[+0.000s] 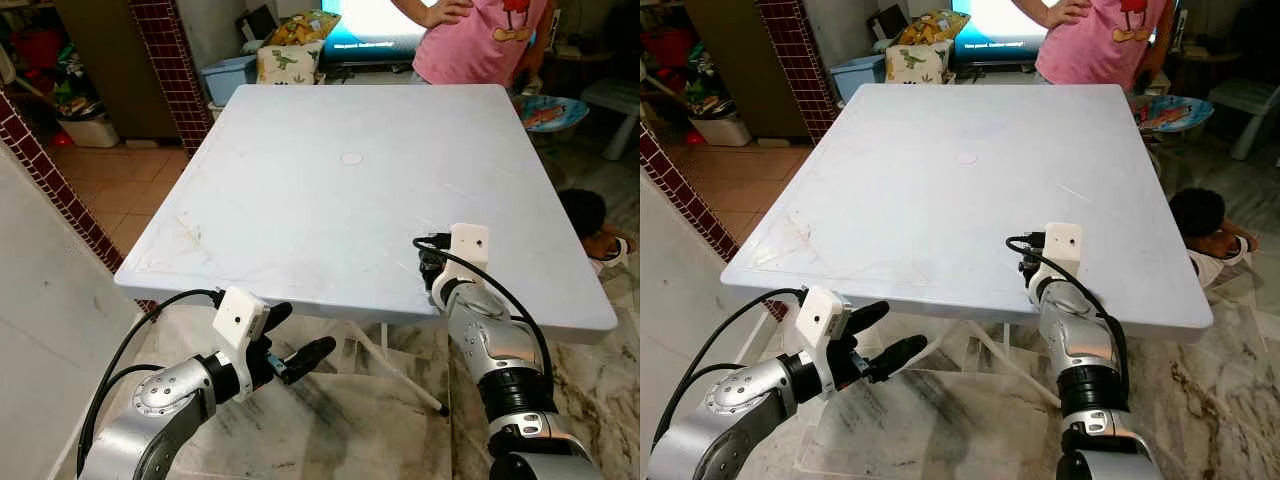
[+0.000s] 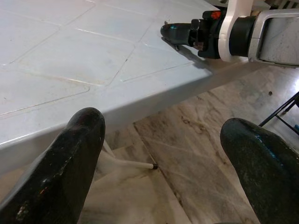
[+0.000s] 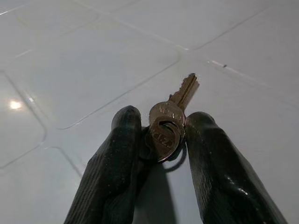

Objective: Hang keys on a hook

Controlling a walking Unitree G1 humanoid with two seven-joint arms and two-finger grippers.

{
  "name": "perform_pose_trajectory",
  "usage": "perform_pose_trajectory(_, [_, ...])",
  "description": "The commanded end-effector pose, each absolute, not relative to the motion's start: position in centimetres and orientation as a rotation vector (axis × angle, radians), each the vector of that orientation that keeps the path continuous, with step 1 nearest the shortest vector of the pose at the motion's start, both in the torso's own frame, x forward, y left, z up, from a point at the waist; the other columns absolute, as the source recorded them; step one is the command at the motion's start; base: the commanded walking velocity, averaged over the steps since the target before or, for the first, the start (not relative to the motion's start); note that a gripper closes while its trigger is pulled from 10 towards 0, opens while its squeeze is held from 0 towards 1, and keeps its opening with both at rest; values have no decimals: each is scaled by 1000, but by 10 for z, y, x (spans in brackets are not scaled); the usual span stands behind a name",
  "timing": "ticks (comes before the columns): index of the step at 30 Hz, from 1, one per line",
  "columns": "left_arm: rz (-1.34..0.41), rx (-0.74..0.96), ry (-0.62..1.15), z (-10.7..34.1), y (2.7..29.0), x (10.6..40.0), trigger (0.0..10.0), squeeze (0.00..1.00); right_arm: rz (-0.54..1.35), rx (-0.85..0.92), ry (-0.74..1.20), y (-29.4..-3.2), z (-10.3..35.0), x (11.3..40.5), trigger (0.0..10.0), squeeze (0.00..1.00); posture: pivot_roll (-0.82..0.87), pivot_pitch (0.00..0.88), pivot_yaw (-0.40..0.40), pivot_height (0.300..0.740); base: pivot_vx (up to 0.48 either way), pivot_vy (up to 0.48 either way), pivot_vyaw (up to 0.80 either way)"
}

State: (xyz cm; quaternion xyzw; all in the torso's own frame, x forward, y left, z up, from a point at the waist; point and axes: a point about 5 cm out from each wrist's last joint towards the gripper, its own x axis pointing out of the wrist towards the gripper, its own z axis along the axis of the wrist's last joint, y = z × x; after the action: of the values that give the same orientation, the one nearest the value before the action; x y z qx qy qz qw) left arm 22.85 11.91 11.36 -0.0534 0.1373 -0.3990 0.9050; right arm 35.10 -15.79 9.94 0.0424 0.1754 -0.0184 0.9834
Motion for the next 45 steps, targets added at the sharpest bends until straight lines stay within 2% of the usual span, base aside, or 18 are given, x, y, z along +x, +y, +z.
perform_pose_trajectory(1, [-817, -76, 268, 118, 121, 228, 10000, 0, 0, 93, 386, -148, 96, 352, 0, 0, 65, 42, 88, 740, 0, 0, 0])
perform_pose_trajectory(17, [-742, -38, 210, 124, 127, 238, 10000, 0, -8, 107, 348, -148, 104, 354, 0, 0, 66, 38, 88, 740, 0, 0, 0])
perform_pose_trajectory(21, [-714, -27, 186, 126, 130, 241, 10000, 0, -39, 58, 211, -152, 123, 359, 0, 0, 70, 38, 88, 740, 0, 0, 0])
perform_pose_trajectory(23, [-694, -21, 171, 128, 132, 243, 10000, 0, -47, -29, 63, -153, 144, 360, 0, 0, 70, 38, 88, 740, 0, 0, 0])
perform_pose_trajectory(24, [-694, -21, 171, 128, 132, 243, 10000, 0, -47, -29, 63, -153, 144, 360, 0, 0, 70, 38, 88, 740, 0, 0, 0])
perform_pose_trajectory(25, [-684, -16, 165, 129, 133, 244, 10000, 0, -43, -70, 0, -150, 153, 360, 471, 0, 71, 38, 89, 740, 0, 0, 0])
perform_pose_trajectory(26, [-678, -13, 162, 129, 133, 245, 10000, 0, -40, -94, -33, -149, 158, 360, 471, 0, 71, 38, 89, 740, 0, 0, 0])
perform_pose_trajectory(27, [-676, -13, 160, 130, 134, 245, 10000, 0, -36, -118, -58, -147, 161, 360, 0, 0, 71, 38, 89, 740, 0, 0, 0])
perform_pose_trajectory(28, [-676, -13, 160, 130, 134, 245, 10000, 0, -36, -118, -58, -147, 161, 360, 0, 0, 71, 38, 89, 740, 0, 0, 0])
perform_pose_trajectory(29, [-674, -14, 158, 130, 134, 246, 10000, 0, -31, -136, -79, -145, 164, 359, 510, 0, 71, 38, 89, 740, 0, 0, 0])
perform_pose_trajectory(31, [-675, -14, 156, 130, 134, 246, 10000, 0, -31, -157, -88, -145, 164, 358, 431, 0, 71, 38, 89, 740, 0, 0, 0])
perform_pose_trajectory(32, [-675, -13, 154, 130, 133, 246, 10000, 0, -34, -159, -74, -145, 162, 357, 2980, 0, 71, 38, 89, 740, 0, 0, 0])
perform_pose_trajectory(33, [-676, -12, 154, 130, 133, 246, 10000, 0, -40, -156, -36, -146, 157, 357, 10000, 0, 71, 38, 89, 740, 0, 0, 0])
perform_pose_trajectory(39, [-679, -11, 155, 130, 133, 246, 10000, 0, -8, -155, 75, -142, 141, 357, 10000, 0, 72, 39, 91, 740, 0, 0, 0])
perform_pose_trajectory(43, [-680, -13, 154, 130, 131, 247, 10000, 0, 53, -331, 151, -140, 123, 353, 10000, 0, 77, 39, 88, 740, 0, 0, 0])
perform_pose_trajectory(45, [-678, -13, 152, 130, 132, 246, 10000, 0, 90, -425, 183, -153, 117, 348, 10000, 0, 75, 42, 89, 740, 0, 0, 0])
